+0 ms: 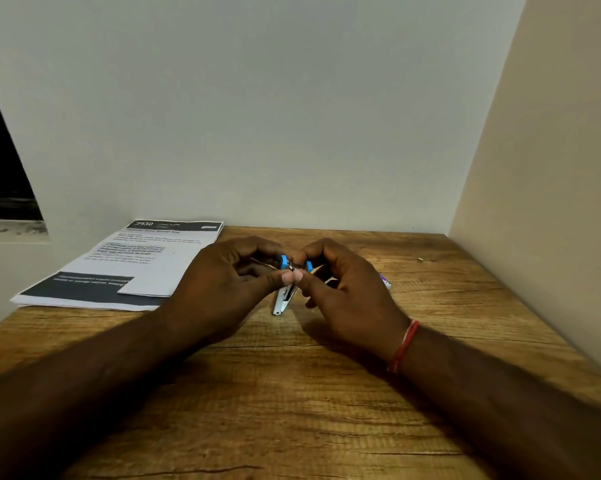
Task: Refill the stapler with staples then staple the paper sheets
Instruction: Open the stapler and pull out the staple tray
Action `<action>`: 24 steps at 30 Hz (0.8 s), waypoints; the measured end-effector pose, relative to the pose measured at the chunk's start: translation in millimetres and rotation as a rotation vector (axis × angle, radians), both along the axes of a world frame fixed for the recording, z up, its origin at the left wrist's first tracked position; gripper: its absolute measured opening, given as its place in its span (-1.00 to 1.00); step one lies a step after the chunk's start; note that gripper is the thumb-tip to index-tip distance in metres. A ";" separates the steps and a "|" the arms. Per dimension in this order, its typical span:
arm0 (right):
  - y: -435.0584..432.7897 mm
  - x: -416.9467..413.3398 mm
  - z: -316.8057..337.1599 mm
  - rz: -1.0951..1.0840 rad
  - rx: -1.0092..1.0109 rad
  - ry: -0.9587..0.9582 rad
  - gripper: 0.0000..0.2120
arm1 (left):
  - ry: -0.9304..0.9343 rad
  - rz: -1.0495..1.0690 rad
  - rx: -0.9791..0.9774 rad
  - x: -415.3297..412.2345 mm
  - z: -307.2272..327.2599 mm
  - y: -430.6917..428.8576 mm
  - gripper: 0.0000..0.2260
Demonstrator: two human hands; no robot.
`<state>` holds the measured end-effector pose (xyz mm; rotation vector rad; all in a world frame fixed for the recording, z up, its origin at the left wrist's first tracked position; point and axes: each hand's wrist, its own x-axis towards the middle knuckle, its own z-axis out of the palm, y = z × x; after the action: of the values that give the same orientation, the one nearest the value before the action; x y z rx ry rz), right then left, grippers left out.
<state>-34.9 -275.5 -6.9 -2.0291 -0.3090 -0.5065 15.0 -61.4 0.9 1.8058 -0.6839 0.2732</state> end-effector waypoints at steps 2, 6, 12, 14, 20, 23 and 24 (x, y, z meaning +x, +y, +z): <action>0.1 0.2 -1.2 0.011 -0.021 -0.008 -0.93 | 0.004 0.001 0.011 -0.4 0.2 0.0 -0.72; 0.8 -0.6 -1.7 0.027 -0.034 -0.023 -0.94 | -0.004 0.016 0.006 -0.5 0.7 1.7 -0.72; -0.1 -1.8 -1.3 0.012 -0.072 -0.032 -0.95 | -0.014 -0.005 -0.011 -2.5 1.8 -1.3 -0.75; 1.4 -1.2 -1.8 0.006 -0.071 -0.040 -0.94 | -0.015 -0.017 -0.014 -3.8 1.7 -2.3 -0.77; 5.3 -0.4 -2.2 0.002 -0.080 -0.083 -0.92 | 0.021 -0.014 -0.051 -5.5 1.0 -5.8 -0.78; 7.4 -0.5 -3.2 -0.001 -0.093 -0.108 -0.93 | 0.042 -0.025 -0.064 -6.3 0.7 -6.9 -0.74; 7.9 -0.4 -3.4 -0.001 -0.093 -0.111 -0.94 | 0.052 -0.032 -0.076 -6.5 0.7 -7.2 -0.73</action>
<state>-35.3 -267.6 -10.4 -2.0951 -0.4060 -0.6169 8.5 -68.6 1.6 1.7226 -0.6573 0.2268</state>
